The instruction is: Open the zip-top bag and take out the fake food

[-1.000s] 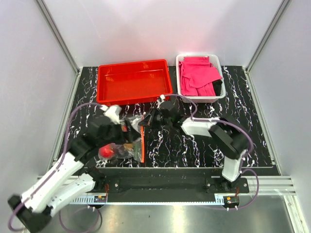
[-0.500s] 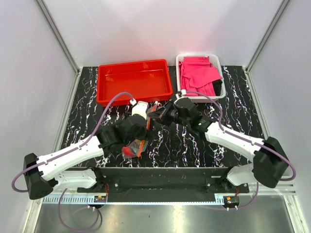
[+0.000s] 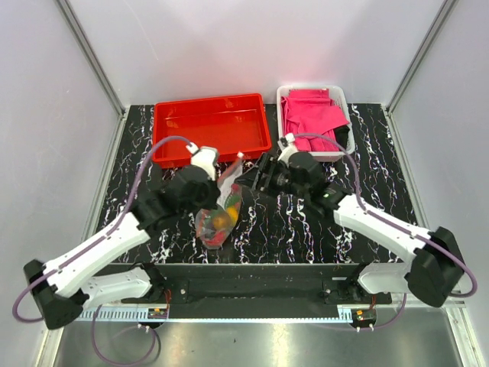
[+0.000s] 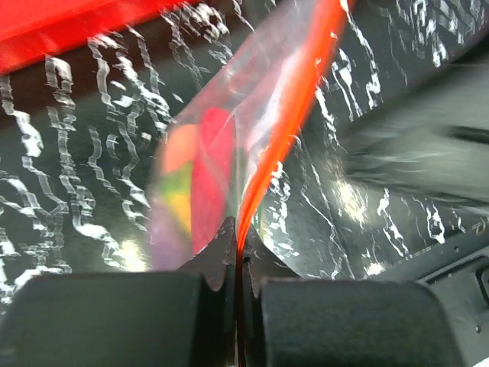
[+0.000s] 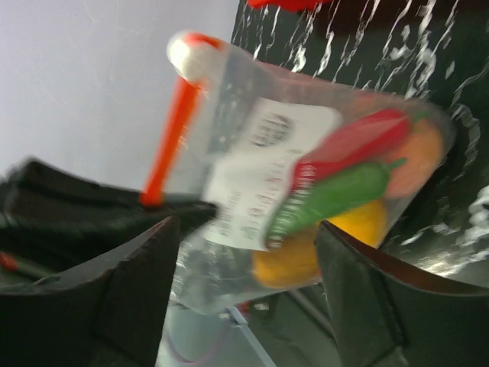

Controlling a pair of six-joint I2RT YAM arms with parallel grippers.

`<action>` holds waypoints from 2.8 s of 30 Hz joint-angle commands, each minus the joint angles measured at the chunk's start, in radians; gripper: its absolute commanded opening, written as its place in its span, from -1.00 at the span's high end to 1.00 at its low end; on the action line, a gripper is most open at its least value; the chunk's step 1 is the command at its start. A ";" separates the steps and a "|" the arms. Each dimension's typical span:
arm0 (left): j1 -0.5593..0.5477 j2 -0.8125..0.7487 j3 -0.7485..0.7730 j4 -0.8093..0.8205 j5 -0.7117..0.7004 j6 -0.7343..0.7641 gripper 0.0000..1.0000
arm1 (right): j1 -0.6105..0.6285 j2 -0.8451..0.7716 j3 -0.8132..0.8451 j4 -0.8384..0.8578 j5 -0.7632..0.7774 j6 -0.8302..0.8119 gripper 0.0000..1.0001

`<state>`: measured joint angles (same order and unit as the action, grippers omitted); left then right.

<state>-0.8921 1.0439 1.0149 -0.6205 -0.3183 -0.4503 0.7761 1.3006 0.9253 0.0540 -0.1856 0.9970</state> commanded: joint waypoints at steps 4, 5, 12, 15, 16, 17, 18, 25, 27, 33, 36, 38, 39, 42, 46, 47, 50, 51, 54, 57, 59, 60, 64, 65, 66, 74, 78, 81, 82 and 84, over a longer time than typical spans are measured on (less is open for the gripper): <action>0.160 -0.168 0.022 -0.018 0.318 0.122 1.00 | -0.081 -0.158 0.037 -0.164 -0.090 -0.574 -0.97; 0.173 -0.176 0.022 -0.019 0.393 0.131 1.00 | -0.090 -0.182 0.023 -0.161 -0.097 -0.615 -0.99; 0.209 -0.186 0.031 -0.025 0.579 0.168 1.00 | -0.098 -0.218 0.003 -0.065 -0.408 -0.951 -0.99; 0.211 -0.189 0.042 -0.022 0.643 0.176 1.00 | -0.107 -0.236 -0.022 0.022 -0.489 -0.991 -0.99; 0.213 -0.189 0.047 -0.022 0.672 0.177 1.00 | -0.110 -0.241 -0.025 0.029 -0.498 -0.991 -0.99; 0.213 -0.189 0.048 -0.022 0.686 0.180 1.00 | -0.113 -0.244 -0.031 0.033 -0.520 -0.991 -0.99; 0.213 -0.193 0.051 -0.022 0.700 0.182 1.00 | -0.127 -0.245 -0.034 0.044 -0.537 -1.029 -0.99; 0.216 -0.199 0.048 -0.010 0.811 0.193 1.00 | -0.202 -0.201 -0.037 0.148 -0.750 -0.948 -0.99; 0.217 -0.196 0.050 -0.004 0.831 0.194 1.00 | -0.202 -0.187 -0.036 0.182 -0.781 -0.928 -0.99; 0.219 -0.203 0.056 0.022 0.848 0.190 1.00 | -0.205 -0.120 -0.013 0.204 -0.873 -0.885 -0.72; 0.222 -0.203 0.059 0.025 0.828 0.185 1.00 | -0.209 -0.126 -0.039 0.265 -0.851 -0.845 -0.60; 0.223 -0.205 0.059 0.024 0.818 0.182 1.00 | -0.210 -0.136 -0.055 0.299 -0.844 -0.821 -0.15; 0.223 -0.205 0.059 0.024 0.806 0.182 1.00 | -0.210 -0.136 -0.059 0.308 -0.839 -0.811 0.08; 0.225 -0.205 0.050 0.027 0.777 0.177 1.00 | -0.216 -0.136 -0.062 0.322 -0.824 -0.795 0.84; 0.226 -0.209 0.057 0.001 0.668 0.153 0.57 | -0.225 -0.129 -0.066 0.323 -0.799 -0.781 1.00; 0.226 -0.206 0.066 -0.005 0.644 0.145 0.07 | -0.227 -0.126 -0.065 0.323 -0.795 -0.767 1.00; 0.225 -0.186 0.099 0.024 0.648 0.142 -0.19 | -0.228 -0.090 -0.046 0.326 -0.785 -0.710 1.00; 0.225 -0.180 0.108 0.065 0.660 0.147 -0.30 | -0.228 -0.063 -0.030 0.326 -0.784 -0.689 1.00; 0.225 -0.131 0.119 0.129 0.691 0.150 -0.29 | -0.228 0.009 0.006 0.334 -0.805 -0.605 1.00; 0.225 -0.064 0.128 0.263 0.723 0.139 -0.22 | -0.228 0.070 0.027 0.359 -0.841 -0.523 1.00; 0.223 -0.009 0.142 0.301 0.732 0.140 -0.21 | -0.228 0.100 0.035 0.360 -0.859 -0.489 1.00; 0.223 0.031 0.152 0.320 0.736 0.148 -0.20 | -0.228 0.104 0.035 0.359 -0.865 -0.482 1.00; 0.223 0.111 0.200 0.321 0.751 0.196 -0.20 | -0.228 0.114 0.033 0.330 -0.891 -0.477 1.00; 0.223 0.123 0.214 0.317 0.749 0.206 -0.20 | -0.228 0.112 0.033 0.317 -0.896 -0.483 1.00; 0.223 0.142 0.220 0.308 0.751 0.222 -0.20 | -0.228 0.108 0.037 0.301 -0.896 -0.494 1.00; 0.234 0.188 0.218 0.318 0.828 0.217 0.30 | -0.228 0.095 0.027 0.276 -0.907 -0.508 1.00; 0.263 0.173 0.166 0.379 0.898 0.154 0.35 | -0.228 0.097 0.026 0.280 -0.899 -0.511 1.00; 0.288 0.150 0.116 0.422 0.943 0.112 0.29 | -0.228 0.088 0.017 0.285 -0.899 -0.509 1.00; 0.292 0.143 0.105 0.435 0.949 0.102 0.28 | -0.228 0.083 0.014 0.291 -0.899 -0.509 1.00; 0.301 0.136 0.079 0.456 0.961 0.082 0.27 | -0.228 0.080 0.004 0.302 -0.899 -0.505 1.00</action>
<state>-0.6109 1.2213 1.1320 -0.2726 0.5632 -0.3111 0.5480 1.4162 0.9180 0.3191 -1.0657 0.4911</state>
